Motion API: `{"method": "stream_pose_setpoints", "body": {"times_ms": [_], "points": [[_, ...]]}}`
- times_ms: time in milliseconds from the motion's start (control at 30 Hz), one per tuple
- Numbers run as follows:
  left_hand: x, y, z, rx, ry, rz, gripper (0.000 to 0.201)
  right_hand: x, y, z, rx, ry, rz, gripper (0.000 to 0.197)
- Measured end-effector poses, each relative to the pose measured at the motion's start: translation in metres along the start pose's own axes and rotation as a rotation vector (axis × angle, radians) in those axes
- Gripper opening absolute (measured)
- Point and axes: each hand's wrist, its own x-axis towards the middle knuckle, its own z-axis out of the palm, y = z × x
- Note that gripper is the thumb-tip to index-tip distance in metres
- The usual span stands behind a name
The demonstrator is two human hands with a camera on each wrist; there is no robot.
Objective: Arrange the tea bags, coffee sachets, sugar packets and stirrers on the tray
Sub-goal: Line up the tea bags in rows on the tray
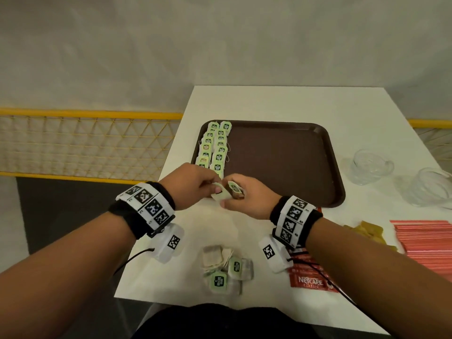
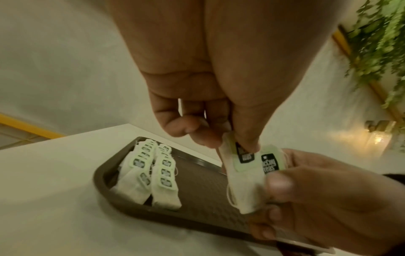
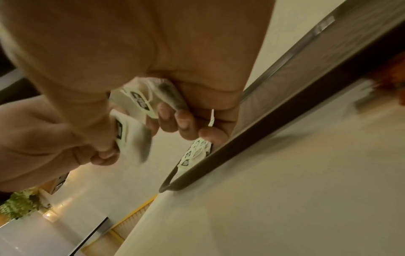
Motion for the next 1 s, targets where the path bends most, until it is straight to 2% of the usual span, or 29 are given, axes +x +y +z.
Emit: {"method": "stream_pose_setpoints", "body": {"times_ms": [100, 200, 300, 400, 500, 567, 700, 833, 1000], "points": [[0.007, 0.005, -0.002, -0.012, 0.021, 0.067, 0.01, 0.003, 0.004, -0.001, -0.059, 0.069, -0.032, 0.009], [0.017, 0.004, -0.005, 0.031, 0.037, 0.087, 0.011, 0.005, 0.007, 0.0, -0.026, 0.114, -0.008, 0.019], [0.033, -0.006, -0.011, 0.108, 0.05, 0.055, 0.015, 0.007, 0.011, 0.0, -0.038, 0.19, 0.057, 0.008], [0.05, -0.018, -0.017, 0.163, -0.088, 0.006, 0.017, 0.006, 0.013, -0.003, 0.083, 0.219, 0.163, 0.017], [0.064, -0.026, -0.012, 0.24, -0.288, 0.004, 0.019, 0.005, 0.012, -0.008, 0.129, 0.238, 0.213, 0.012], [0.072, -0.032, -0.004, 0.275, -0.335, -0.006, 0.021, 0.004, 0.012, -0.011, 0.111, 0.239, 0.223, 0.01], [0.085, -0.045, 0.01, 0.302, -0.295, -0.051, 0.025, 0.002, 0.016, -0.01, 0.094, 0.241, 0.205, 0.014], [0.09, -0.051, 0.018, 0.238, -0.214, -0.086, 0.041, -0.002, 0.016, -0.009, 0.124, 0.232, 0.248, 0.007], [0.09, -0.054, 0.03, 0.304, -0.264, -0.096, 0.041, -0.002, 0.018, -0.008, 0.073, 0.271, 0.196, 0.004]]}}
